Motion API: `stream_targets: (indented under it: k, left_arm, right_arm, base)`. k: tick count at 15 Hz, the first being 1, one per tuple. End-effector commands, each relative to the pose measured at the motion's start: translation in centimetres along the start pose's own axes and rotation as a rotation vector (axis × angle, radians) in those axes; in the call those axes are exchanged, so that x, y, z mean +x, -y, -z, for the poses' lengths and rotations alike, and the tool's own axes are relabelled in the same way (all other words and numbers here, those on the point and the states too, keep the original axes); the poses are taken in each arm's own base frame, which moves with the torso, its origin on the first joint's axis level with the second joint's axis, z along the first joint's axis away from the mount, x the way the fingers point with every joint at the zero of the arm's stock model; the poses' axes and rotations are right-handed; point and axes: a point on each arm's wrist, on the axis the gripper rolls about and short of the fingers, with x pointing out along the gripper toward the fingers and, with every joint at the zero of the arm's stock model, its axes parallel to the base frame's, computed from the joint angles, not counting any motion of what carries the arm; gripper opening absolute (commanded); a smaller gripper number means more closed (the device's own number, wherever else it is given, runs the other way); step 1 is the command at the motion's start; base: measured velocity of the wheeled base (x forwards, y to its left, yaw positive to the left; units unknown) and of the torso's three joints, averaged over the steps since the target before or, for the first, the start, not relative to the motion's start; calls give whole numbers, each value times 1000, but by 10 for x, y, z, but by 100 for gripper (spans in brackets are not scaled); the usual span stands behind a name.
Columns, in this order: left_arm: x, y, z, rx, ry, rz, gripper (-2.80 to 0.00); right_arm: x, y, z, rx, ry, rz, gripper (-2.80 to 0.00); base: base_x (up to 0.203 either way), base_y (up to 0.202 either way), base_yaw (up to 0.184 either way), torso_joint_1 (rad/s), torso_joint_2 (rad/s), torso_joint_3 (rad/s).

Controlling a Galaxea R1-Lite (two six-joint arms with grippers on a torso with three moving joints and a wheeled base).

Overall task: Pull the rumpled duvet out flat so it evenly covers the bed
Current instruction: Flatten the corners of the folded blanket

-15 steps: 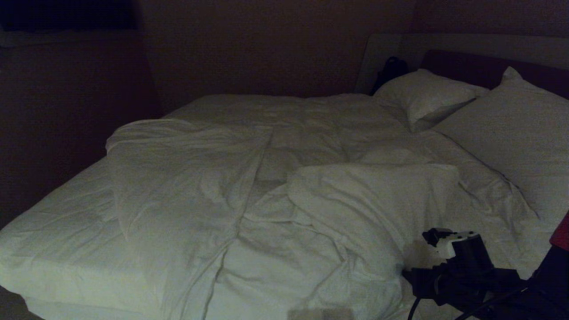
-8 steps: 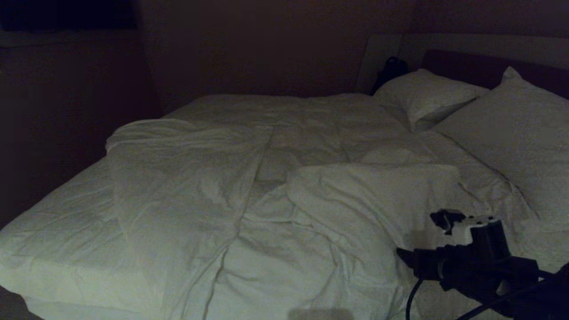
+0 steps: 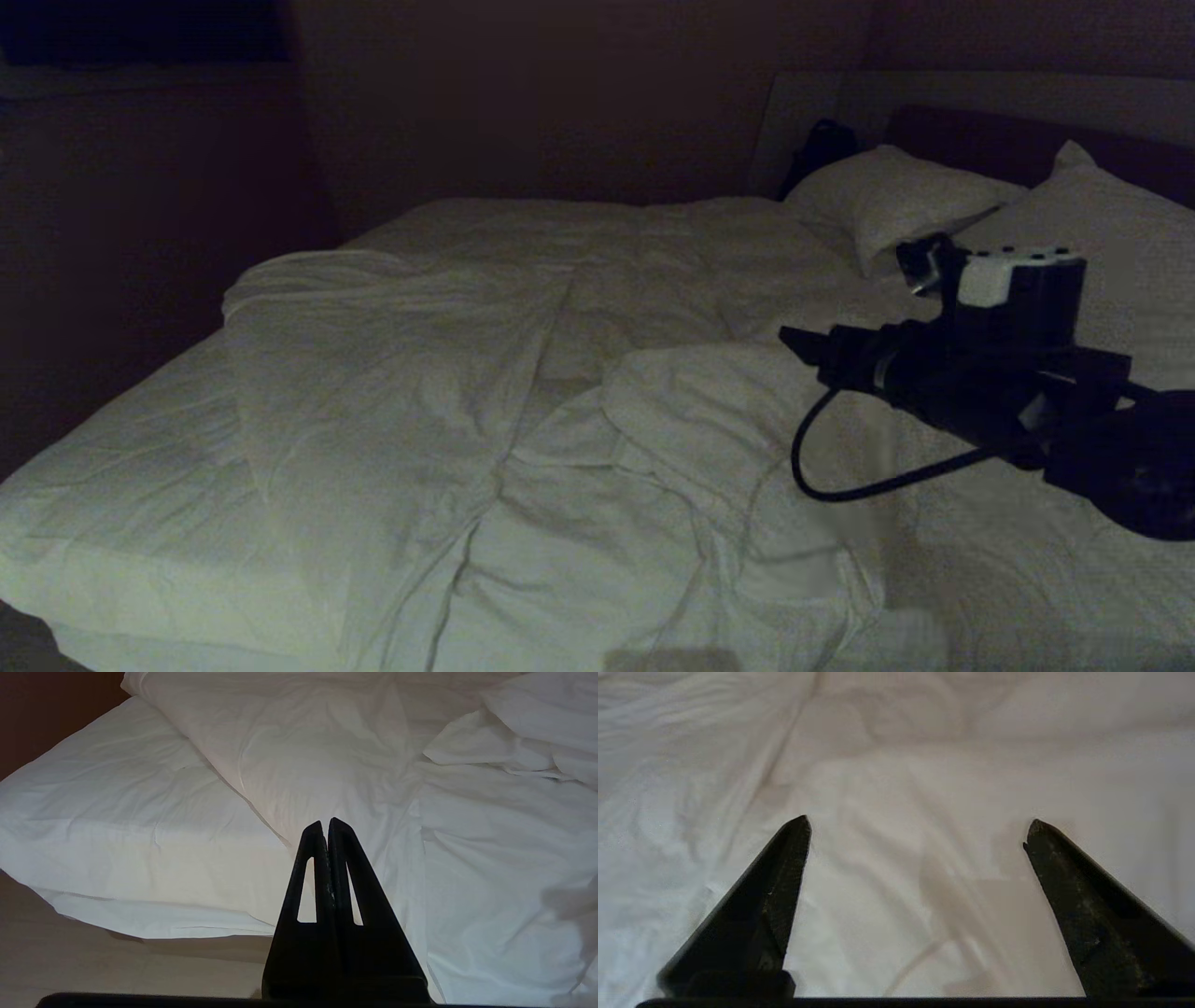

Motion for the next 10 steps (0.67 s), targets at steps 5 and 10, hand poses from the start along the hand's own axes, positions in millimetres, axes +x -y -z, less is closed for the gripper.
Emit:
stream_targets:
  k: [5,10]
  left_arm:
    - [0,0,0,0,-1,0,-280]
    - [0,0,0,0,-1,0,-280]
  right_arm:
    - [69,-11,41,-103,-365,95,-280]
    - [111,-44,80,-261,-439,168,-280]
  base:
    - [0,0,0,0,0,0]
    - [0,0,0,0,0,0]
